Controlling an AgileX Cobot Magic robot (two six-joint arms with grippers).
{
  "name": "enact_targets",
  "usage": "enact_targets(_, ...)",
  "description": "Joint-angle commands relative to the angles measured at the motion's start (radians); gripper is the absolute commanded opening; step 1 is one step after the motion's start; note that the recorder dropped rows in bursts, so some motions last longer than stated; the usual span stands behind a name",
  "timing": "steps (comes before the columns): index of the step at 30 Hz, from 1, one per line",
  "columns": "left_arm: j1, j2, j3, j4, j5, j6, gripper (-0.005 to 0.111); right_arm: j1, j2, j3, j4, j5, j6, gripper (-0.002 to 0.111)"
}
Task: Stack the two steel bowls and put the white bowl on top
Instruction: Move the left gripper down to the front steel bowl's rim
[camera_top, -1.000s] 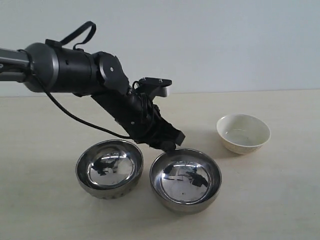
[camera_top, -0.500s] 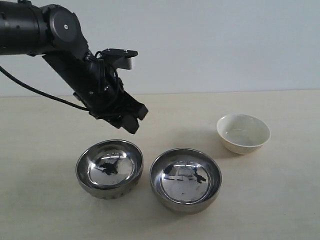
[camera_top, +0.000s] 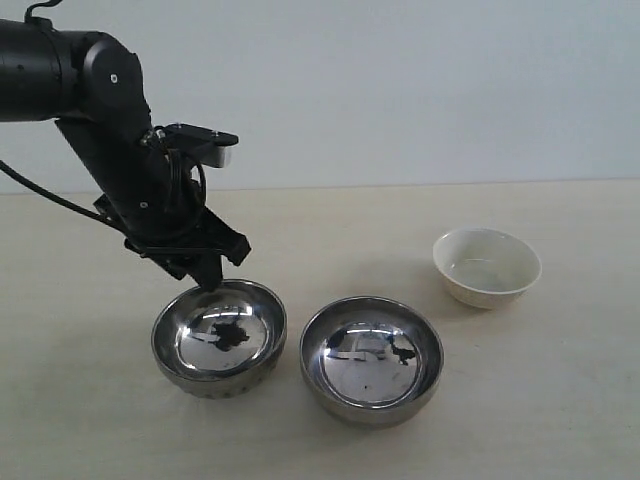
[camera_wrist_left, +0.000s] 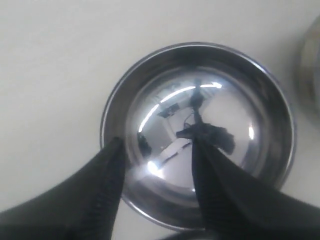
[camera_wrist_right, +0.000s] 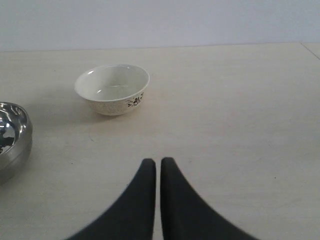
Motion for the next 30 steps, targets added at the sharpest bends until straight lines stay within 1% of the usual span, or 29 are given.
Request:
enact_targets(1, 0.003, -0.011, 0.004, 0.064, 0.021, -0.059, 0.041, -0.002, -0.005, 0.0, 0.0, -0.011, -0.004, 0.0)
enact_targets(10, 0.011, -0.011, 0.017, 0.13, 0.036, -0.093, 0.041, -0.002, -0.005, 0.0, 0.0, -0.011, -0.004, 0.0)
enact_targets(12, 0.027, -0.011, 0.051, 0.153, 0.011, -0.119, 0.041, -0.002, -0.005, 0.0, 0.0, -0.011, -0.004, 0.0)
enact_targets(15, 0.073, -0.011, 0.146, 0.153, -0.08, -0.133, 0.041, -0.002, -0.005, 0.0, 0.0, -0.011, -0.004, 0.0)
enact_targets(18, 0.085, -0.011, 0.203, 0.135, -0.162, -0.136, 0.041, -0.002, -0.005, 0.0, 0.0, -0.011, -0.004, 0.0)
enact_targets(22, 0.085, -0.011, 0.232, 0.09, -0.249, -0.136, 0.041, -0.002, -0.005, 0.0, 0.0, -0.011, -0.004, 0.0)
enact_targets(30, 0.085, -0.003, 0.232, 0.039, -0.263, -0.136, 0.041, -0.002, -0.005, 0.0, 0.0, -0.011, -0.004, 0.0)
